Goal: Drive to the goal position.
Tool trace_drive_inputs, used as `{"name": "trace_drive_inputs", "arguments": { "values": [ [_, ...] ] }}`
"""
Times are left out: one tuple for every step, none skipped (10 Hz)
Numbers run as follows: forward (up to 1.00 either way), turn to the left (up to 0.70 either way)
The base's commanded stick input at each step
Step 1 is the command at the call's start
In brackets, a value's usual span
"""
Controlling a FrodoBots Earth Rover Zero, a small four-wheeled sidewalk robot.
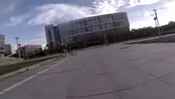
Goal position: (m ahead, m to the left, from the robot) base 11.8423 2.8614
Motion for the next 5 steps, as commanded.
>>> {"name": "trace_drive_inputs", "arguments": {
  "values": [
    [0.7,0.0],
    [0.7,0.0],
    [0.7,0.0],
    [0.7,0.0],
    [0.7,0.0]
  ]
}}
